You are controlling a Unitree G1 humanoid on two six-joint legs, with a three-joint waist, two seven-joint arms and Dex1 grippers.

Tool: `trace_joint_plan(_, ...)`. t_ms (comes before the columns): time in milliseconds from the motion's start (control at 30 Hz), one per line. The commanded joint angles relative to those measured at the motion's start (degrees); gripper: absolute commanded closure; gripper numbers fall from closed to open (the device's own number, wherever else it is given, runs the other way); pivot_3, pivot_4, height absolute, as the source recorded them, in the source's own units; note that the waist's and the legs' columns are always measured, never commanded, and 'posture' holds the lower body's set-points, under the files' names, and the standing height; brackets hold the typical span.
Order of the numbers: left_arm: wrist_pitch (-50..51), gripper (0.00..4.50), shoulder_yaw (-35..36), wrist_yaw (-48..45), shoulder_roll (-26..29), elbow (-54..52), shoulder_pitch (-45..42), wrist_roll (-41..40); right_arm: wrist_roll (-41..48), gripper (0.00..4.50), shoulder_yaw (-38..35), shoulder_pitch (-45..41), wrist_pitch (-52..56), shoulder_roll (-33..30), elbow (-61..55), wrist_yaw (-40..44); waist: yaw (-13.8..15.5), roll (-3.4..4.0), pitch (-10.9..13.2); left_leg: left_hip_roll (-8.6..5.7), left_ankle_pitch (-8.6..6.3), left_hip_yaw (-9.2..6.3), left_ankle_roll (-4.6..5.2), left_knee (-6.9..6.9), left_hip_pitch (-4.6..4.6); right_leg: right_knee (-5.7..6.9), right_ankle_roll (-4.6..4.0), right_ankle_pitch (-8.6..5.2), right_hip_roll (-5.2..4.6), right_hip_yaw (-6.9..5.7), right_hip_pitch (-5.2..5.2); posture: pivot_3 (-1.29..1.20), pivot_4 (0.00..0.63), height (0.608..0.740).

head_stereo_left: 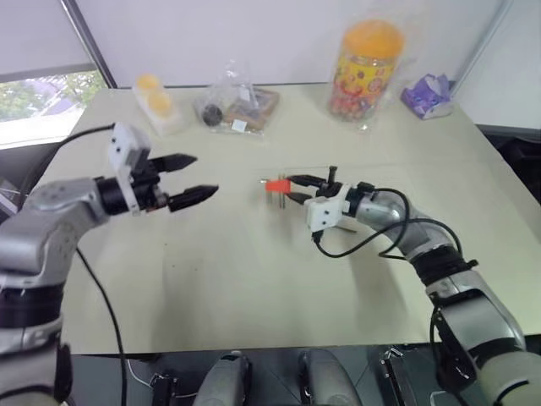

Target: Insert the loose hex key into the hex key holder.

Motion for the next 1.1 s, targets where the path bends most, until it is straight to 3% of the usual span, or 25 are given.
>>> trace_joint_plan(33, -0.2, 0.0, -1.4, -1.4, -1.7, 4.0, -5.7, -0.1, -4.7, 3.48, -2.8, -1.3, -2.8, -1.0, -6.0, -9.4, 0.0, -0.01, 0.0, 0.01, 0.0, 0.0, 0.0, 0.01, 0.0, 0.0, 0.0, 0.0, 0.02, 0.0, 0.01, 0.0, 0.15, 0.74)
trace_joint_plan(433, -0.4, 0.0, -6.9, -4.2, -9.5, 9.1, -14.5, 1.2, -10.8, 3.48, -3.0, -4.3, -2.4, -2.1, -10.4, -18.8, -0.8, -0.04, 0.0, 0.0, 0.01, -0.01, 0.0, 0.03, -0.01, -0.01, 0.0, 0.0, 0.06, 0.0, 0.04, 0.0, 0.15, 0.74)
trace_joint_plan(1100, -4.4, 0.0, -7.4, -5.3, -12.1, 10.6, -15.8, 3.7, -10.1, 3.48, -2.0, -4.4, -2.6, -2.2, -11.4, -17.6, -1.2, -0.04, 0.0, 0.01, 0.01, -0.01, 0.0, 0.03, 0.0, -0.01, 0.0, 0.0, 0.06, 0.01, 0.04, 0.0, 0.15, 0.74)
